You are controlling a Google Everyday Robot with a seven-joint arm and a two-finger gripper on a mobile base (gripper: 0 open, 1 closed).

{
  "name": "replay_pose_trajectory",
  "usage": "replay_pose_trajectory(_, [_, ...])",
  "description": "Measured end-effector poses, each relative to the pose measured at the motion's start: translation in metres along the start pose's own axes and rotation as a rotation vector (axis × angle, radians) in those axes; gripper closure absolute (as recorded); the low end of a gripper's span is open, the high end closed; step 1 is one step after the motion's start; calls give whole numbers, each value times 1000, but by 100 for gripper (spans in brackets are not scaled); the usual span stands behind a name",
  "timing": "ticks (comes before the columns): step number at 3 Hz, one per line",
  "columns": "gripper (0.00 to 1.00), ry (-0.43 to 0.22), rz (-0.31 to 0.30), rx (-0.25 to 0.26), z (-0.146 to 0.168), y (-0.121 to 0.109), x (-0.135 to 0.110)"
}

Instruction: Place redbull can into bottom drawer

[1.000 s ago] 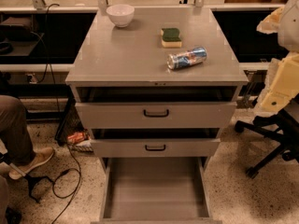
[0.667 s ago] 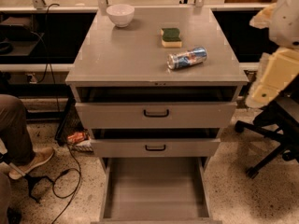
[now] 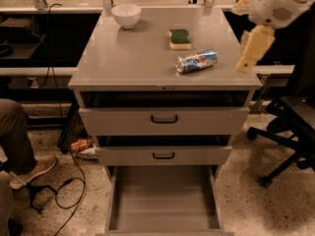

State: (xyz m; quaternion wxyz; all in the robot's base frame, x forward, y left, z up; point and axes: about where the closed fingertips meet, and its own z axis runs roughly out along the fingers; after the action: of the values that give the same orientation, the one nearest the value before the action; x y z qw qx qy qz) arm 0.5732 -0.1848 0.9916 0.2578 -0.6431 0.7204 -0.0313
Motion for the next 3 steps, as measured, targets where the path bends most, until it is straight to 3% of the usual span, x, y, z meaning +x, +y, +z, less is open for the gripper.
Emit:
replay_pose_trajectory(1, [0,-53,-15,-58,40,-42,-17])
replay_pose_trajectory(3, [0,-31,-28,-120,103,-82,-48])
